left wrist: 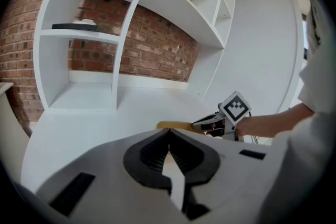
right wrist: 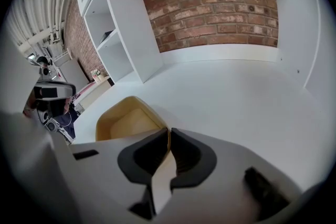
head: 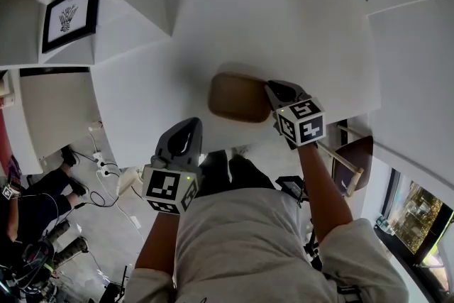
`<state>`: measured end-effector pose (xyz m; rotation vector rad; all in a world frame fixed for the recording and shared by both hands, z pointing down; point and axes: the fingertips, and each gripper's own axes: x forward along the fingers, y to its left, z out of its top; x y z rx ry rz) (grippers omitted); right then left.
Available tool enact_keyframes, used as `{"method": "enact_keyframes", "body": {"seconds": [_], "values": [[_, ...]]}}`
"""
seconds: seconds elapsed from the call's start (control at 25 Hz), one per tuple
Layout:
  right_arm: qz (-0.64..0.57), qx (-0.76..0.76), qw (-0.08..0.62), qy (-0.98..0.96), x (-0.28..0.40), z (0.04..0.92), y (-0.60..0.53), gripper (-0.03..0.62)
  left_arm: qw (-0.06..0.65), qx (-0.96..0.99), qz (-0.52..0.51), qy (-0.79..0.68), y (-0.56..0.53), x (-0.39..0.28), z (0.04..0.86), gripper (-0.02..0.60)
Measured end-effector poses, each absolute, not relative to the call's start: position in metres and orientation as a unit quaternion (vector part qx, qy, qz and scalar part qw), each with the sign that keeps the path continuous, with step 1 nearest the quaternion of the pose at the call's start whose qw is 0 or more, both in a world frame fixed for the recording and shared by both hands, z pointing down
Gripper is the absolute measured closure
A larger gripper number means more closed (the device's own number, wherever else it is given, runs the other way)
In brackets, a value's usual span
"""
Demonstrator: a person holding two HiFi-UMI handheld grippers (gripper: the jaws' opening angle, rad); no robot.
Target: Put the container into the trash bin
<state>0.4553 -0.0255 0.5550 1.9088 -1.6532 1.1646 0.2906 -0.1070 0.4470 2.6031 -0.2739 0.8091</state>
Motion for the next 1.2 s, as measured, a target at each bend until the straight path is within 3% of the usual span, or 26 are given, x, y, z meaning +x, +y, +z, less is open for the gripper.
{"method": "enact_keyframes", "body": {"seconds": [0.76,1.2], "values": [[0.392,0.671,0.163,-0.608,0.441,0.51,0.003,0.554,0.196,0.937,0.26,-0.124,-0.072,0.277,0.42,0.566],[0.378,0.638,0.175,-0.647,0.4,0.494,0.031,0.554,0.192,0.933,0.231,-0.197,-0.032,0.225,0.399,0.566]]}}
